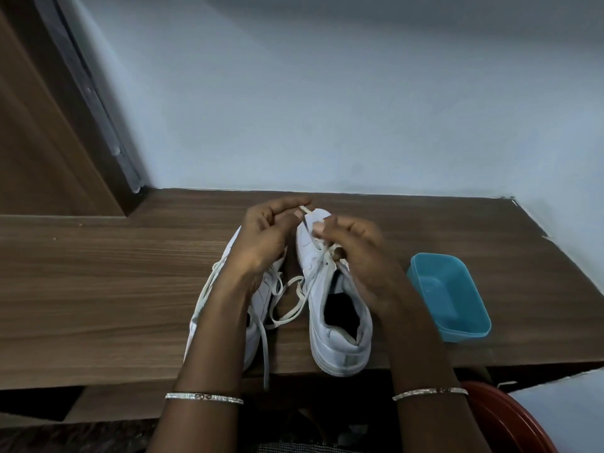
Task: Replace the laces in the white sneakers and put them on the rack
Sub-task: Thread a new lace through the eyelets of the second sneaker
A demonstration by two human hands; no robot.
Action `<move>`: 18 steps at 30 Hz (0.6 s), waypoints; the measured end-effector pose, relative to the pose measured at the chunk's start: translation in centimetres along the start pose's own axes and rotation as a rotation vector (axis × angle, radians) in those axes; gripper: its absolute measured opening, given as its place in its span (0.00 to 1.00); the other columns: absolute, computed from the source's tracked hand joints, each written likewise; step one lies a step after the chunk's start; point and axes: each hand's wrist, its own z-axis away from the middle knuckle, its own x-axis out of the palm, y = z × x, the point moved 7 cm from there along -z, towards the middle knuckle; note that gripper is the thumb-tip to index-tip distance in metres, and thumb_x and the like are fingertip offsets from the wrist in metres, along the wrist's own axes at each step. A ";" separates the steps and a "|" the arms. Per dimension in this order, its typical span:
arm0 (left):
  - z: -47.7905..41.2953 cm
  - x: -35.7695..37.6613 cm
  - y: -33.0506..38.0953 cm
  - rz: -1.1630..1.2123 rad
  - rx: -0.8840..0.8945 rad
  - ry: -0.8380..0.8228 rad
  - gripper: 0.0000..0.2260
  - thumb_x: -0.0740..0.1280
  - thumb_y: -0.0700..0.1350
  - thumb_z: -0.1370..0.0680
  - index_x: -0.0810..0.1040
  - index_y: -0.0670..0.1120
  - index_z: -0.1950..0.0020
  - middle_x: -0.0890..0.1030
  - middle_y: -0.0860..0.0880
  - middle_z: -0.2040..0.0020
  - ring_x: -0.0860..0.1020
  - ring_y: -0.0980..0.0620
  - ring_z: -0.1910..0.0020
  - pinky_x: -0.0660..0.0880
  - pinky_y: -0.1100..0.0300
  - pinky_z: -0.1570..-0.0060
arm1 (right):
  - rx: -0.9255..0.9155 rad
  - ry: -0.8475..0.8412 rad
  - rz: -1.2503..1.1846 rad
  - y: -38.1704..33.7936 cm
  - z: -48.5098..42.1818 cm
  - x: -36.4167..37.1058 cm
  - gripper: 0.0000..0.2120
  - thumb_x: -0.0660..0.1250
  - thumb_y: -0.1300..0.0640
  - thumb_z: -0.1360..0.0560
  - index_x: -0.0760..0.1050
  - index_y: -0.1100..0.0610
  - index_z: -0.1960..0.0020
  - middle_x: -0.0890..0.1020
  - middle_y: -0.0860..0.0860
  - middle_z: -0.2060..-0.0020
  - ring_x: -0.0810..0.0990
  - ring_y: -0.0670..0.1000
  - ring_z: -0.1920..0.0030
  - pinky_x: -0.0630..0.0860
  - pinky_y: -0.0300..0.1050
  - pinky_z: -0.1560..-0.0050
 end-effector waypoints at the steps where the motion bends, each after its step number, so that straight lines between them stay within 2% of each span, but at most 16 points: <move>1: -0.2 -0.5 -0.5 -0.073 0.025 0.058 0.11 0.64 0.35 0.20 0.79 0.37 0.39 0.85 0.45 0.62 0.71 0.67 0.79 0.66 0.75 0.74 | 0.037 0.021 -0.175 0.0 -0.1 -0.6 0.10 0.68 0.61 0.23 0.80 0.57 0.64 0.79 0.50 0.68 0.77 0.46 0.65 0.73 0.39 0.61; 4: -1.0 -1.9 -1.5 -0.352 0.110 0.225 0.04 0.72 0.43 0.24 0.85 0.45 0.50 0.84 0.51 0.65 0.73 0.64 0.77 0.70 0.65 0.67 | 0.088 0.059 -0.474 0.2 -0.3 -3.0 0.10 0.66 0.56 0.24 0.78 0.56 0.64 0.79 0.51 0.66 0.78 0.50 0.59 0.75 0.43 0.54; 6: -1.2 -2.3 -1.8 -0.464 0.135 0.286 0.03 0.73 0.45 0.24 0.84 0.49 0.58 0.83 0.54 0.67 0.75 0.63 0.76 0.71 0.64 0.65 | 0.135 0.121 -0.610 0.9 -0.2 -4.6 0.11 0.65 0.54 0.24 0.75 0.55 0.64 0.78 0.51 0.66 0.78 0.51 0.59 0.76 0.46 0.48; 9: -1.2 -1.8 -1.6 -0.541 0.144 0.291 0.06 0.71 0.46 0.24 0.83 0.50 0.61 0.83 0.52 0.67 0.77 0.60 0.71 0.70 0.62 0.63 | 0.157 0.234 -0.599 1.7 0.0 -6.7 0.12 0.66 0.51 0.24 0.73 0.55 0.63 0.74 0.49 0.69 0.75 0.49 0.64 0.77 0.42 0.56; 11: -1.3 -1.7 -1.8 -0.549 0.124 0.318 0.06 0.70 0.46 0.24 0.83 0.50 0.60 0.83 0.50 0.65 0.79 0.54 0.65 0.71 0.61 0.60 | 0.170 0.274 -0.621 2.1 0.0 -7.4 0.14 0.65 0.50 0.22 0.72 0.54 0.63 0.70 0.48 0.72 0.70 0.47 0.70 0.72 0.40 0.63; 15: -1.2 -2.1 -2.6 -0.545 0.107 0.376 0.06 0.67 0.47 0.24 0.81 0.48 0.58 0.83 0.49 0.63 0.81 0.49 0.59 0.75 0.56 0.56 | 0.160 0.250 -0.752 2.6 -0.4 -7.9 0.16 0.65 0.47 0.21 0.71 0.53 0.65 0.65 0.44 0.78 0.62 0.43 0.78 0.66 0.37 0.72; 18: -1.0 -2.8 -2.5 -0.482 0.085 0.429 0.09 0.63 0.49 0.25 0.78 0.48 0.62 0.83 0.48 0.63 0.81 0.44 0.59 0.78 0.48 0.53 | 0.091 0.236 -0.909 2.6 -0.4 -9.4 0.13 0.64 0.48 0.22 0.72 0.53 0.63 0.64 0.45 0.80 0.62 0.43 0.81 0.64 0.35 0.75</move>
